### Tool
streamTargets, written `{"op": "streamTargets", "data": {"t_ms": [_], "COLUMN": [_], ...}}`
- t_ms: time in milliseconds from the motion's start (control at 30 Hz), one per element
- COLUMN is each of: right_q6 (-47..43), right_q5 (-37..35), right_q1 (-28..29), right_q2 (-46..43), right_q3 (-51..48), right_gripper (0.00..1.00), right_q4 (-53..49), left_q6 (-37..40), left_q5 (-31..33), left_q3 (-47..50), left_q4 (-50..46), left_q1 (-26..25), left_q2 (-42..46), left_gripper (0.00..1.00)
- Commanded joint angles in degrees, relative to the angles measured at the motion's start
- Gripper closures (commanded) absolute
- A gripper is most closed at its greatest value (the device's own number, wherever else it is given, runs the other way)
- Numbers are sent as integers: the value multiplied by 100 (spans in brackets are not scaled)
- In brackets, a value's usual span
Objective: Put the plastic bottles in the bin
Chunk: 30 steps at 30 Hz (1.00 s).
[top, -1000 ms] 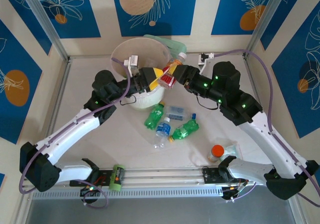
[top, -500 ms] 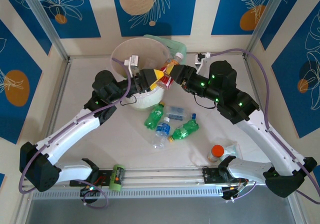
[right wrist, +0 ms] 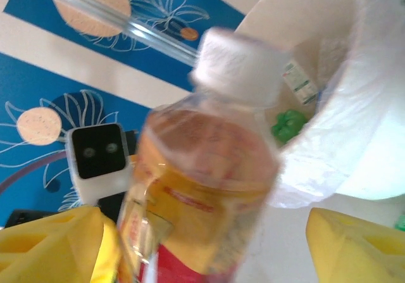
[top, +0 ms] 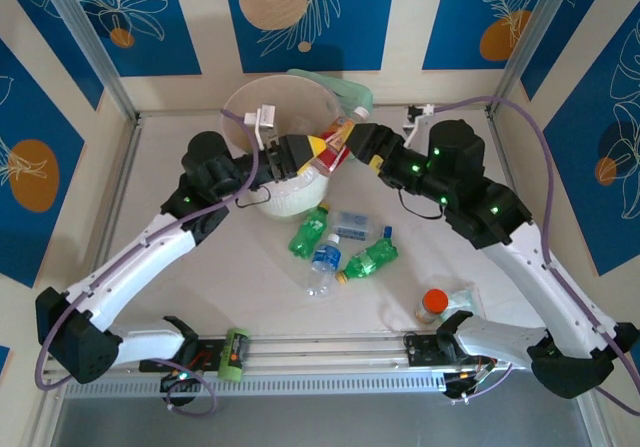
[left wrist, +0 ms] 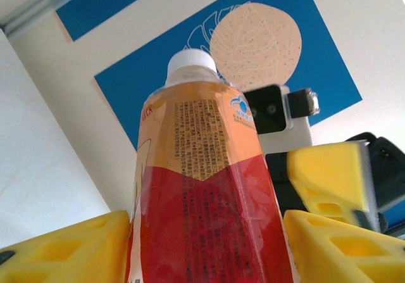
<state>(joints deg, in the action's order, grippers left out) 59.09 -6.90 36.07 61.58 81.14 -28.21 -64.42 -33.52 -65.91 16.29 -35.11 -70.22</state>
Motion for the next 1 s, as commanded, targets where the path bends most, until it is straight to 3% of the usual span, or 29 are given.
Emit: {"op": "streamTargets", "data": {"t_ms": [0,233,400,967], "right_q6": [-294,-272,-140,-89], "right_q5": [-459,-542,-497,-418], "right_q1": [-190,-585,-689,-817], "right_q2": [-278,-875,-1050,-1041], "right_q3": [267,-210,-541,-846], "right_gripper": [16,15,15,16], "right_q4": [-964,-1680,-1861,-2134], "left_q6": [622,1734,2118,2443], "left_q5": [203,1029,1466,1637], "left_q3": [-555,-1653,-2352,-2703], "left_q4": [-631,-2567,-3283,-2966], "left_q1": [241,975,1516,1936], "left_q2": [288,237,-220,-1649], "left_gripper": [37,37,38,38]}}
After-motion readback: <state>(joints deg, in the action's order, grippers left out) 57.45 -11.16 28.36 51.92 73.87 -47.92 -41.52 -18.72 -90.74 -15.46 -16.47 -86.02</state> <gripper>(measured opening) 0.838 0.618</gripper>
